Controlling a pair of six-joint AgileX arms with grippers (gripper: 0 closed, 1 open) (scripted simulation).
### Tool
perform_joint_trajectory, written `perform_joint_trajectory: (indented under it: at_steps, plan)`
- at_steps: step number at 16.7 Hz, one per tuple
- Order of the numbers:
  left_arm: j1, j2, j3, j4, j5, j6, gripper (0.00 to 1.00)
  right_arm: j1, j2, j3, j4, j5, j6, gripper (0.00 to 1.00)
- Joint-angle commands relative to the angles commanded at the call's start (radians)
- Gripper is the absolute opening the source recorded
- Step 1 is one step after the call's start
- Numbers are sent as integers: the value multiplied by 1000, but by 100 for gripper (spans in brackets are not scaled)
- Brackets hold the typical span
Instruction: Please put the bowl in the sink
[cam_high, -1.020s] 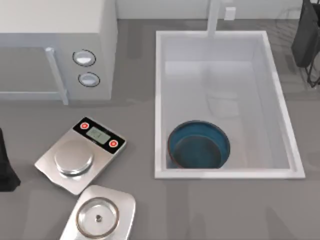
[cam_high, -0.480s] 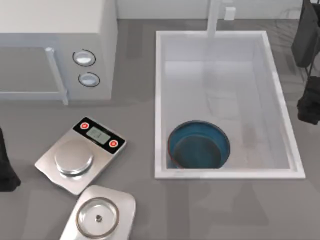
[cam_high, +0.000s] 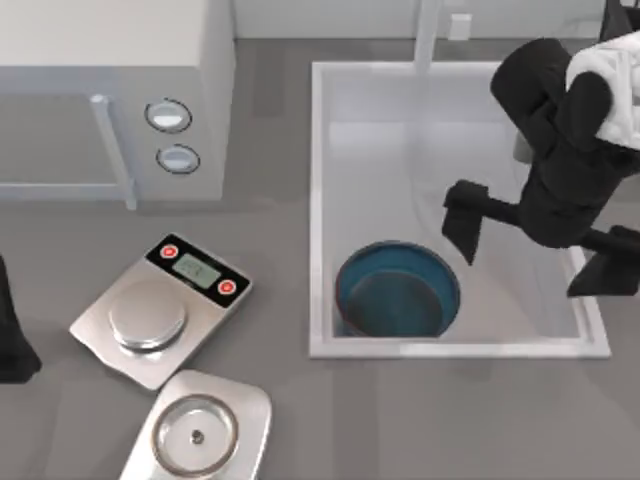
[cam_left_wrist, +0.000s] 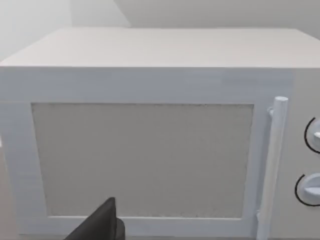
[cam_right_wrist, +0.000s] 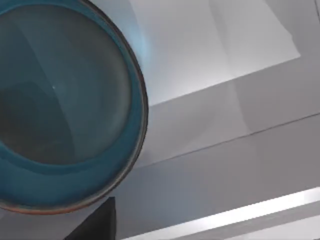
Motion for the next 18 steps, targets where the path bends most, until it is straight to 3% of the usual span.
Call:
perform_joint_trajectory:
  at_steps: [7, 14, 18]
  plan:
    - [0, 0, 0, 0, 0, 0, 100, 72, 230, 252, -121, -1, 136, 100]
    - [0, 0, 0, 0, 0, 0, 100, 68, 237, 240, -103, -1, 133, 100]
    - [0, 0, 0, 0, 0, 0, 100, 71, 315, 175, 47, 0, 136, 100]
